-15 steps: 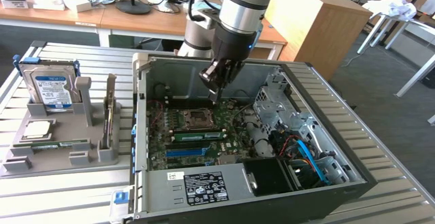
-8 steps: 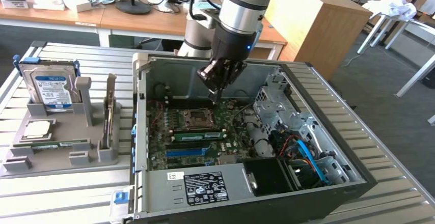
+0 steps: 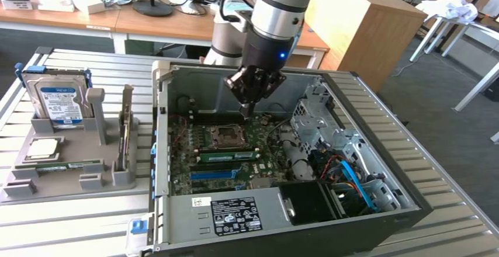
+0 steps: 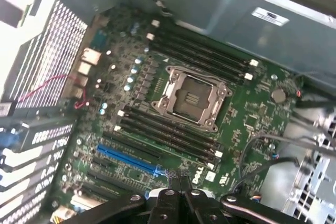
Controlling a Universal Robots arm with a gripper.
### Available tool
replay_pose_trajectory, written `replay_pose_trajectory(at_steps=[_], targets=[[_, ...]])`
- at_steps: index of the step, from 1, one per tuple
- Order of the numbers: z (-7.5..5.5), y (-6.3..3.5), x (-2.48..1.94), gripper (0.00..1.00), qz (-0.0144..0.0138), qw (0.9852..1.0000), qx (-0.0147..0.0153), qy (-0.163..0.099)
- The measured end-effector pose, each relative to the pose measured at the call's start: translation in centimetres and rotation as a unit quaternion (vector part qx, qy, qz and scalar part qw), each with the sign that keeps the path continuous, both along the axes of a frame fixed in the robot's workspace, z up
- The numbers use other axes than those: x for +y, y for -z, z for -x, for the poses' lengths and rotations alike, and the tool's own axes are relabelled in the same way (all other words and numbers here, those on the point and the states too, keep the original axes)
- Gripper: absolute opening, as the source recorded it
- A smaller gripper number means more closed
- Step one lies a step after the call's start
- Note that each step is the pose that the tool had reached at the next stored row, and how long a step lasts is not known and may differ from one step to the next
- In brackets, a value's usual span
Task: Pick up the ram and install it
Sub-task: 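Press down the ram until it locks into place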
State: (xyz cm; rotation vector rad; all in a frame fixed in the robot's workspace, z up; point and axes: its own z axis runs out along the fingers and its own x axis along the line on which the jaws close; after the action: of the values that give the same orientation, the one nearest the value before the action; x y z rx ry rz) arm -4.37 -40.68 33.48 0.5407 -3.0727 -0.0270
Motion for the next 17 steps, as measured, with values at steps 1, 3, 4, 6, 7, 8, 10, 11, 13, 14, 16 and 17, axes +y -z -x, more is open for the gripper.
replay_pose_trajectory(at_steps=[1, 3, 4, 6, 7, 8, 10, 11, 13, 14, 16, 17], targets=[[0.00, 0.01, 0.00, 0.10, 0.0000, 1.0000, 0.0000, 0.009], [0.00, 0.03, 0.00, 0.10, 0.0000, 0.9996, 0.0000, 0.027], [0.00, 0.04, 0.00, 0.10, 0.0000, 0.9994, 0.0000, 0.036], [0.00, 0.06, 0.00, 0.10, 0.0000, 0.9985, 0.0000, 0.054], [0.00, 0.08, 0.00, 0.10, 0.0000, 0.9980, 0.0000, 0.063], [0.00, 0.09, 0.00, 0.10, 0.0000, 0.9974, 0.0000, 0.072], [0.00, 0.11, 0.00, 0.10, 0.0000, 0.9959, 0.0000, 0.090], [0.00, 0.12, 0.00, 0.10, 0.0000, 0.9951, 0.0000, 0.099], [0.00, 0.12, 0.00, 0.10, 0.0000, 0.9947, 0.0000, 0.103], [0.00, 0.12, 0.00, 0.10, 0.0000, 0.9947, 0.0000, 0.103], [0.00, 0.12, 0.00, 0.10, 0.0000, 0.9942, 0.0000, 0.107], [0.00, 0.13, 0.00, 0.10, -0.0001, 0.9934, 0.0000, 0.115]])
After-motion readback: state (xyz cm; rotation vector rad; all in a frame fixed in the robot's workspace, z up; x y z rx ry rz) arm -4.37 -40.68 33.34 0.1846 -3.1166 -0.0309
